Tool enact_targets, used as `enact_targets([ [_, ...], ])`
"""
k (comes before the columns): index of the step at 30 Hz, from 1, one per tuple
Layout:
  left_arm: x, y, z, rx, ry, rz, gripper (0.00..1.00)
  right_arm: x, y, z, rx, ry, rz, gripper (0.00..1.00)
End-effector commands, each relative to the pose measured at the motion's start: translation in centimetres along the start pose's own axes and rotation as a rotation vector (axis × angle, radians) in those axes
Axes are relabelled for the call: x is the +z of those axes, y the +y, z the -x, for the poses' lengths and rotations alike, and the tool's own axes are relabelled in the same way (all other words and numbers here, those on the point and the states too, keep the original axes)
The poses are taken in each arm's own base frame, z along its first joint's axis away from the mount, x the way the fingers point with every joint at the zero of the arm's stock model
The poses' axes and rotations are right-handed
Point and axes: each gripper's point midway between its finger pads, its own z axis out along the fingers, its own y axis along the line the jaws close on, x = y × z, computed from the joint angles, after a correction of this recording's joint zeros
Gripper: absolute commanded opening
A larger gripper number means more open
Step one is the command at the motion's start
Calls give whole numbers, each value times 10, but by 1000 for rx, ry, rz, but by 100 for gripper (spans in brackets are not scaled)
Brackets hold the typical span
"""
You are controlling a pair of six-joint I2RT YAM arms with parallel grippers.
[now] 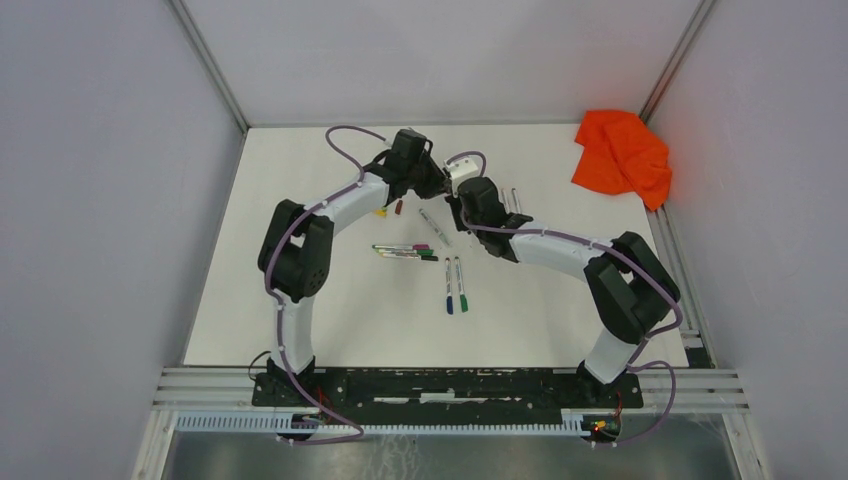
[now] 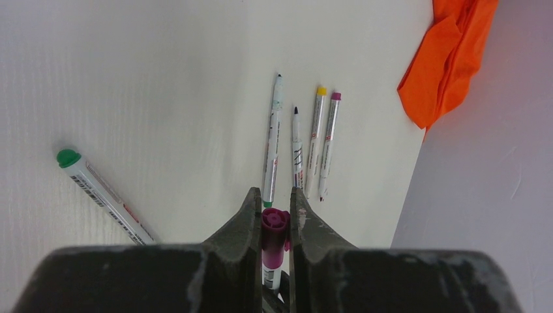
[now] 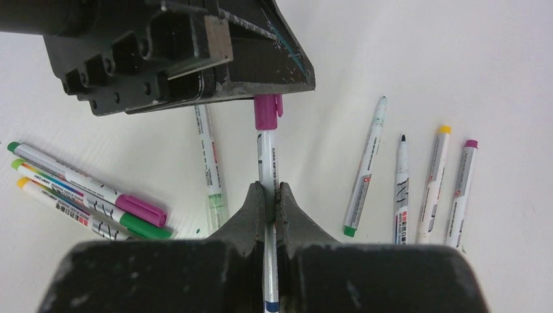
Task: Open the pen caps
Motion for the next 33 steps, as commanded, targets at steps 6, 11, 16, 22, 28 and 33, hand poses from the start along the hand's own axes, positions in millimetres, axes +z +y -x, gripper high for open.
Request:
enact_targets([
  [6,-11,0,93,-144,-272,-15,2,-13,-28,-74,-90,215,-121,0],
  [11,-24,-22,101,-156,-225,-244,2,-14,-14,-76,50,160,52,0],
  [16,-38,-30,104,-85,-227,-399,2,-25,1,-59,146,87,217,0],
  [22,-33,-3,106,-68,-209,-360,2,-29,-12,-39,179,42,213,0],
  [28,-25,55,107,67,-203,22,2,-16,-45,-28,185,60,87,0],
  [33,-34,99,111,157,-226,299,5,1,-70,-28,161,104,-23,0],
])
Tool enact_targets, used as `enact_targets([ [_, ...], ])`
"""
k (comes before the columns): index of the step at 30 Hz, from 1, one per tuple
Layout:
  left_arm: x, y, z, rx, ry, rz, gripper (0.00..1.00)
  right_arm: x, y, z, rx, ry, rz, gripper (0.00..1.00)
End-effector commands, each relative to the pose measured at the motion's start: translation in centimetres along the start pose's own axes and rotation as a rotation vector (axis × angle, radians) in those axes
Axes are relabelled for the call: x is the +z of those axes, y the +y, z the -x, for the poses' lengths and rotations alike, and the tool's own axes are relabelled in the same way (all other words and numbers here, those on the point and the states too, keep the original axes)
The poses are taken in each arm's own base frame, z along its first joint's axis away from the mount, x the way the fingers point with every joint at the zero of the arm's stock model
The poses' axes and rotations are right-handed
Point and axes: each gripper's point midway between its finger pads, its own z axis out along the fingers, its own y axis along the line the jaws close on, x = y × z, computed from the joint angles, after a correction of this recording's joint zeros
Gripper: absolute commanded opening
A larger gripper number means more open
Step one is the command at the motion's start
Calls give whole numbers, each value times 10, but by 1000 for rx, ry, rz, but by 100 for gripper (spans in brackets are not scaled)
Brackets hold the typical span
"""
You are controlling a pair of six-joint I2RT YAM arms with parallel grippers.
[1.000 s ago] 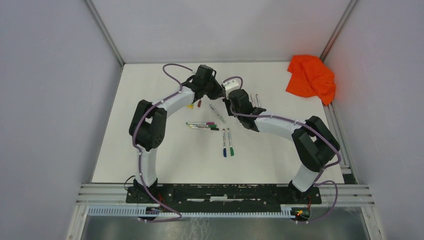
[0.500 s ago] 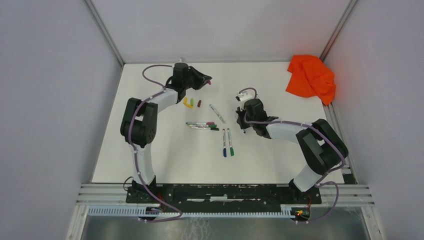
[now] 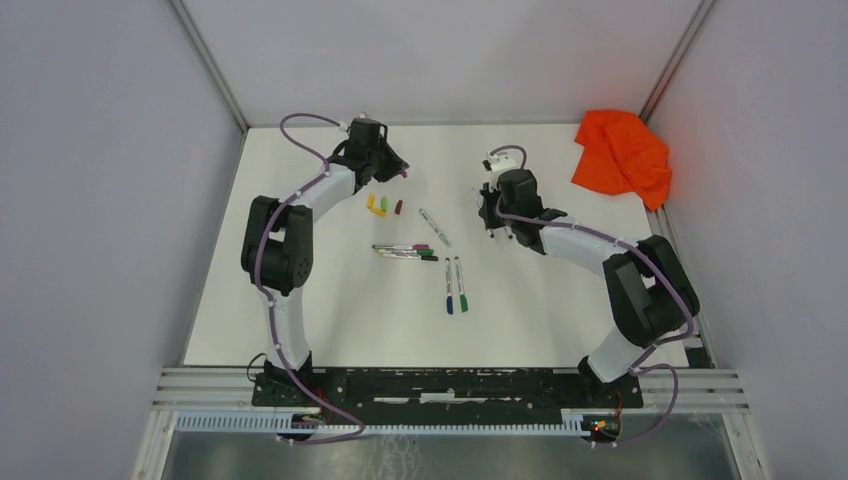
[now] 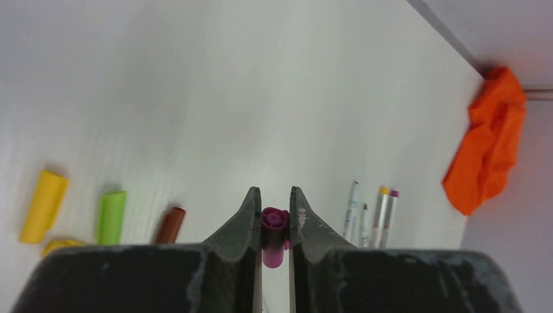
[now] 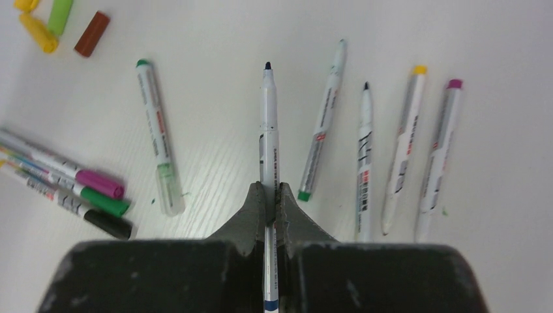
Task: Open the pen caps
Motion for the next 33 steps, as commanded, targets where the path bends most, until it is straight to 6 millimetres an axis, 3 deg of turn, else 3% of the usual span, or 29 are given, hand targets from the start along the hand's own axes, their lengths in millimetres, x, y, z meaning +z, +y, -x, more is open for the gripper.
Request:
enact_targets([
  [1,-19,41,13,187,-34,273,6,13,-25,11,-21,17,-122,0],
  [11,-11,79,-5,252,17,400,16,37,-46,8,-49,67,-205,0],
  [23,-1,93,-20,261,47,434,32,54,-55,-5,-48,109,-208,0],
  [33,-2,94,-24,254,42,443,40,54,-59,-11,-60,123,-205,21],
])
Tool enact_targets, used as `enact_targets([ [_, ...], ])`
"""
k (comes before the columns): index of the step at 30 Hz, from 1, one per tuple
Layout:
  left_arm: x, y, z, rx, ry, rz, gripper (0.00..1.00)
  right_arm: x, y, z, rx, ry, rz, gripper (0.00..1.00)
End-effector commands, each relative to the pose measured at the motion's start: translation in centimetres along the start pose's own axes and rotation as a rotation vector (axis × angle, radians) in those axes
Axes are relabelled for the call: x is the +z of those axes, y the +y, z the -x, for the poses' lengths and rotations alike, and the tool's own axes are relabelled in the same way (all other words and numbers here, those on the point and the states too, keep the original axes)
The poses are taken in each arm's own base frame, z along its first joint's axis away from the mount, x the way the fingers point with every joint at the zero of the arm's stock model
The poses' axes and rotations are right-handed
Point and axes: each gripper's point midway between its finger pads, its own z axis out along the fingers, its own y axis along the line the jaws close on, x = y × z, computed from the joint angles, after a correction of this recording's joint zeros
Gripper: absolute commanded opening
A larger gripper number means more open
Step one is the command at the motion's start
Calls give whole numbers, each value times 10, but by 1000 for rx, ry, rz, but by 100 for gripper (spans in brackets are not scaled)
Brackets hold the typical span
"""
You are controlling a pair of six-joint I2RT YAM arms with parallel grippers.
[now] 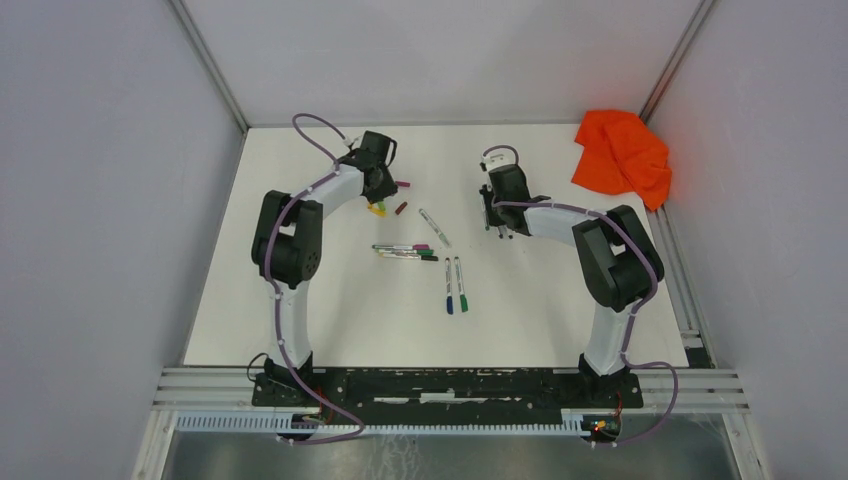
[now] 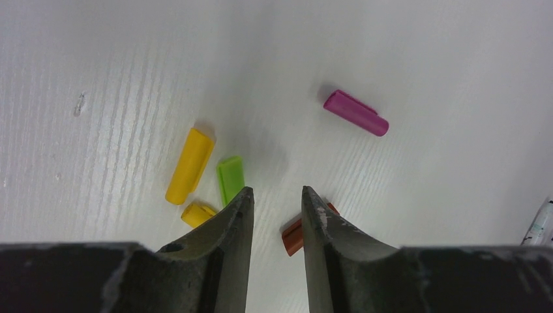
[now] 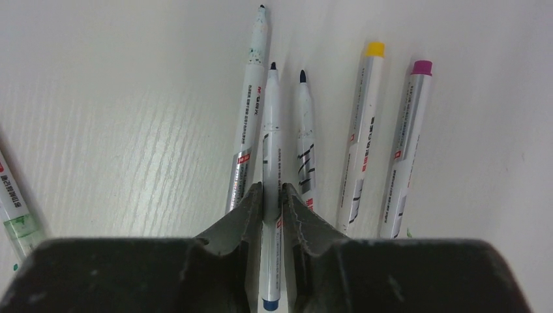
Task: Open the pen caps
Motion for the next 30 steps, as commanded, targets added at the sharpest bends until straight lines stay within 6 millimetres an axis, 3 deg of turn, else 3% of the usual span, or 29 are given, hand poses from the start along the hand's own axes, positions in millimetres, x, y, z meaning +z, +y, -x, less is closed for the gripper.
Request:
enact_targets([
  [1,-3,-2,6,22,-38,12,40,-3,-2,21,-10,-54,1,24],
  [8,-20,-7,18,-8,-86,-11,43,-16,-4,37,-38,-99,5,36],
  [16,-47,-13,34,-46,-159,-46,45,-37,8,57,-72,-171,34,40],
  [22,-76,-23,50,-89,-226,-121,48,-54,57,89,-176,-236,149,44],
  [27,-94,-33,49,-129,-229,-204,52,-46,100,89,-266,-179,259,45],
  [30,-102,-38,39,-164,-208,-258,53,-36,115,85,-276,-157,290,45],
])
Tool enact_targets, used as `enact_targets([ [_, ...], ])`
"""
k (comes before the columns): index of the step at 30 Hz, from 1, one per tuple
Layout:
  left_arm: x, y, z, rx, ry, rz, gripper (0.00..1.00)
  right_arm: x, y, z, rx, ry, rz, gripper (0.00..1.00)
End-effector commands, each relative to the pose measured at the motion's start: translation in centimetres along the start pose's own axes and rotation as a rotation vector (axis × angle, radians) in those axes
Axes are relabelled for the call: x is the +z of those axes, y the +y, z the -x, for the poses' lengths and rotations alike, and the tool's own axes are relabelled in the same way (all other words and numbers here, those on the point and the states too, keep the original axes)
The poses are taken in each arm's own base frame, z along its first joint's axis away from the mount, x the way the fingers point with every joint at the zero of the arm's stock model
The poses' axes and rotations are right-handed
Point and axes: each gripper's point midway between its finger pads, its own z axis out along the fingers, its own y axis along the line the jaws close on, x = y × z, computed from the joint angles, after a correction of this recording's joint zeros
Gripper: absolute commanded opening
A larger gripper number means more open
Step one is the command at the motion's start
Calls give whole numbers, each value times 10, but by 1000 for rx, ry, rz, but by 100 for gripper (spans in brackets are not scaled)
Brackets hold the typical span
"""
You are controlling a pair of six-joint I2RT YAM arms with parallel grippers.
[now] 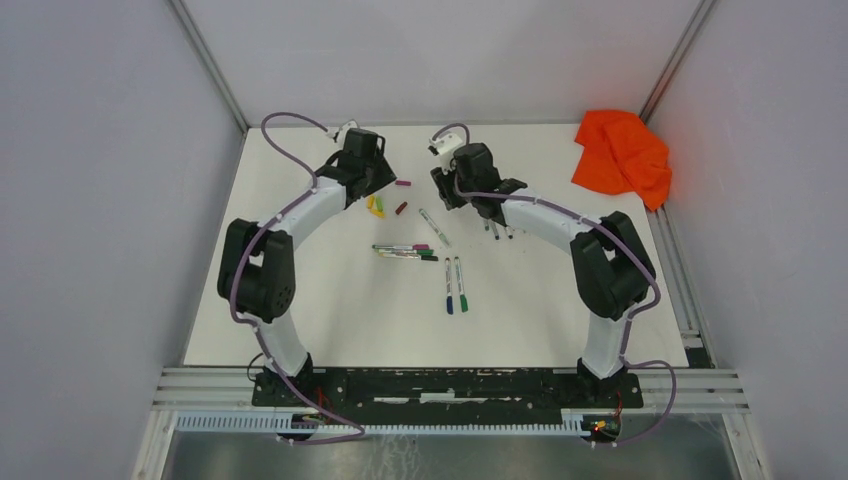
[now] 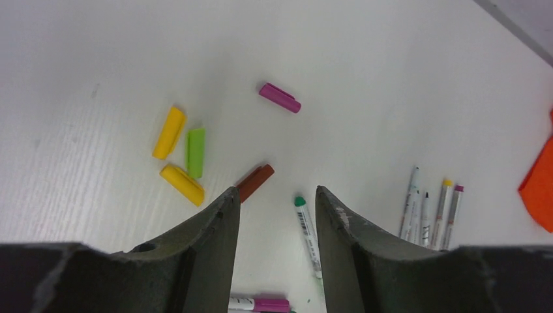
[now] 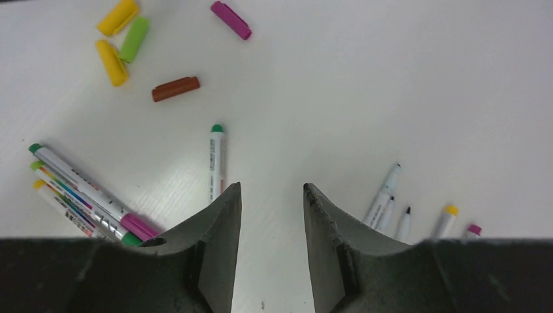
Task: Open the pen caps
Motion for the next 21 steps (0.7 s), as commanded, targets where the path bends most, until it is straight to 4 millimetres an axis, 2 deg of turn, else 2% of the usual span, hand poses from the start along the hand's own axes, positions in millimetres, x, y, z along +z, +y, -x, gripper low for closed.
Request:
enact_targets([
  [1,-21,-23,1,-103,-21,-121,53,19,26,-4,-39,44,96,45],
  [6,-35,-24,-17,-143,-18,-166,54,37,47,-17,-68,94,137,45],
  [13,-59,-27,-18,-159,-68,-203,55,51,66,-31,-86,128,165,44],
  [21,-70,-28,-24,-145,-80,-209,55,60,71,-50,-95,189,155,43],
])
